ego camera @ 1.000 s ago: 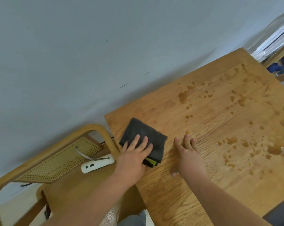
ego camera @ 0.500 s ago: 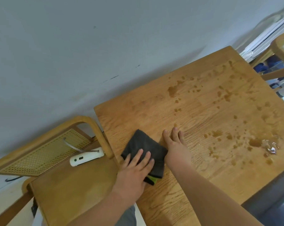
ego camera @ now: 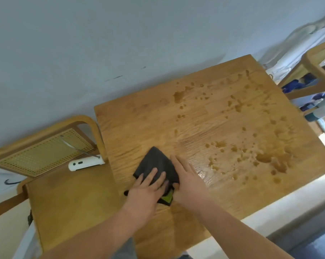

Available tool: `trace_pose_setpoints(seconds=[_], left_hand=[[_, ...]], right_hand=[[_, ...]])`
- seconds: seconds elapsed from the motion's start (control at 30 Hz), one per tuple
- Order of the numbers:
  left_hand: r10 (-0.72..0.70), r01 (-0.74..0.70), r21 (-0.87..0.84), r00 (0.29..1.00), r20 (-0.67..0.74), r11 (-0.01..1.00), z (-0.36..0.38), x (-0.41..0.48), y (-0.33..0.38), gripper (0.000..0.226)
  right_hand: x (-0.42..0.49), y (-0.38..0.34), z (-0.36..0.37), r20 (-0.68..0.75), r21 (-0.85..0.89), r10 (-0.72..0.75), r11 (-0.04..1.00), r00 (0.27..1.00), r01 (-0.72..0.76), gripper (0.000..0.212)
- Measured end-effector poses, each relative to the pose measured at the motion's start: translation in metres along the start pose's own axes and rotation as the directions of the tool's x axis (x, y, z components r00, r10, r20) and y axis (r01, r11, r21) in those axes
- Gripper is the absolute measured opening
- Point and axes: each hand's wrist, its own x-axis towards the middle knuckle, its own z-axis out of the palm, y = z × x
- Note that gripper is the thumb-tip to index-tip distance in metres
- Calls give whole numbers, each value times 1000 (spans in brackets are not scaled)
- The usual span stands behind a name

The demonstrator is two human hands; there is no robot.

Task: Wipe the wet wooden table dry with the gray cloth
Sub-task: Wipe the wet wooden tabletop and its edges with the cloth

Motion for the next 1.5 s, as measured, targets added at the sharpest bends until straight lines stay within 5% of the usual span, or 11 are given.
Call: trace_pose_setpoints(seconds=[0.07,0.2,0.43,0.53,0.6,0.8,1.0,1.2,1.27,1.4,1.5], left_hand=[[105,-108,40,991,78,993,10,-7,26,71],[-19,19,-7,999,37,1000,9,-8,53,78],[-418,381,-274,904,-91,883,38,-12,139,77],[-123,124,-50,992,21,991,40,-18,170,73],[-23,19,38,994,106,999,30,-18,147,71],[-455,441,-240,890,-5,865,27,-24,143,74],[13,-13,0,998,54,1000,38,-40,144,73],[-434,410,-230,898,-64,882,23,-12,125,70],[-393,380,-202,919,-29,903,26,-6,152,71],[-2,5,-23,994,109,1000,23,6,165,66],[-88,89,-62,996,30,994,7,31,142,66]], right_hand=[[-27,18,-2,122,0,-97,995,988,98,74],[-71,60,1,255,-120,-140,977,957,175,84],[-113,125,-10,46,-283,27,959,999,-13,67],[-121,152,-10,53,-281,188,945,981,-166,46],[-125,163,-6,99,-280,215,943,972,-180,58],[-126,163,-11,165,-294,262,933,951,-206,68],[-121,164,-12,208,-325,277,924,938,-201,78],[-124,161,-16,216,-296,277,932,936,-208,72],[-123,161,-20,209,-262,258,944,943,-200,68],[-126,170,-30,143,21,276,959,951,-281,46],[-125,187,-51,-78,208,357,919,931,-335,44]])
